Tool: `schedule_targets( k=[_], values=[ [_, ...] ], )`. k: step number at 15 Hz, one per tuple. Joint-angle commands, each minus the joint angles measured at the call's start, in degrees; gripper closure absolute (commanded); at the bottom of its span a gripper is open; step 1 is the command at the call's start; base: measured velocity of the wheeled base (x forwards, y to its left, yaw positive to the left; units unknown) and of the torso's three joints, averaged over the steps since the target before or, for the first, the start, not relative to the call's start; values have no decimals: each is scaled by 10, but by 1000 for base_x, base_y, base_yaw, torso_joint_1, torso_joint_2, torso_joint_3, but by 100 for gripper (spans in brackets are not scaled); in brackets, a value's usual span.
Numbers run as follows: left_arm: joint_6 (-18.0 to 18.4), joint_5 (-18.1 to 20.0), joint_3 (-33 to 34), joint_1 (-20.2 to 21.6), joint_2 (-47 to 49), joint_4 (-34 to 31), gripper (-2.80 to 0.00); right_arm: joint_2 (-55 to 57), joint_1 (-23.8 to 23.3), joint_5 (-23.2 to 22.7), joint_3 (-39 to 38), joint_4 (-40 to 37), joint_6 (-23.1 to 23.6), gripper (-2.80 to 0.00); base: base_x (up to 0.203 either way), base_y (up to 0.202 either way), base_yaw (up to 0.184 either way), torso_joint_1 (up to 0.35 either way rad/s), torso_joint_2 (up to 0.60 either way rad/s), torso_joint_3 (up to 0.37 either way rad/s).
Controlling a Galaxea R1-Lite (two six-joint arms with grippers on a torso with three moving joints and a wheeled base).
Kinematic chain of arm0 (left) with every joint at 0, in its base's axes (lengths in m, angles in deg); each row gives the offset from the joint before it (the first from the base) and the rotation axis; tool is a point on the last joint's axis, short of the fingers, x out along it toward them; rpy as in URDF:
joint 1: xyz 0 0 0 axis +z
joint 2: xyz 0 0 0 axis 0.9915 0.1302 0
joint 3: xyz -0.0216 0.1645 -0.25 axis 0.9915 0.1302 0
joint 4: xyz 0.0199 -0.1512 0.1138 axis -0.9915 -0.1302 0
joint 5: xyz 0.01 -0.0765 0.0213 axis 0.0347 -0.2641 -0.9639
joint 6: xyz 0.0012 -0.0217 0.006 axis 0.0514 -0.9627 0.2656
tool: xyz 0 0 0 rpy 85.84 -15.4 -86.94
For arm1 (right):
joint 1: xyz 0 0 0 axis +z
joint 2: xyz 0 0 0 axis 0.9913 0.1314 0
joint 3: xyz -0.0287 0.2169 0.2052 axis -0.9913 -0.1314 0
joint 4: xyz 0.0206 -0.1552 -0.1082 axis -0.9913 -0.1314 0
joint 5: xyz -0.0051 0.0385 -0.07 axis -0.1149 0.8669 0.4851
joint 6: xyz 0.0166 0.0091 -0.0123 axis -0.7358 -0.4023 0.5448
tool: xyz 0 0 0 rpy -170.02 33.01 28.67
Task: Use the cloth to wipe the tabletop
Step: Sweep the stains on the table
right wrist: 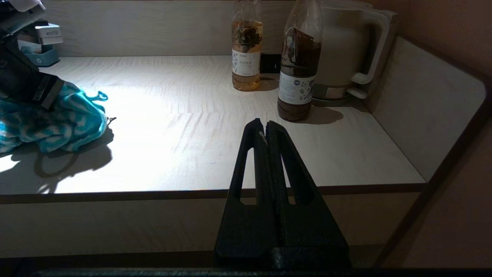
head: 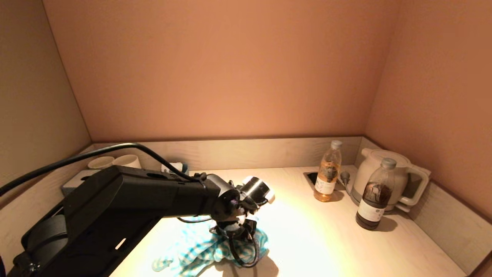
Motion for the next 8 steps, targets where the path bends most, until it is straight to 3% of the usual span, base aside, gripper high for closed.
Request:
schedule_targets(
  k=[1, 5, 8],
  values=[
    [-12, -2, -22, 16, 23, -24, 0, 0, 0, 0, 0, 0, 0, 0, 0, 0, 0, 0, 0, 0],
    [-69, -3, -28, 67, 4, -87, 0, 0, 0, 0, 0, 0, 0, 0, 0, 0, 0, 0, 0, 0],
    [-87, -4, 22, 89, -31, -103, 0, 0, 0, 0, 0, 0, -1, 0, 0, 0, 0, 0, 0, 0]
  ],
)
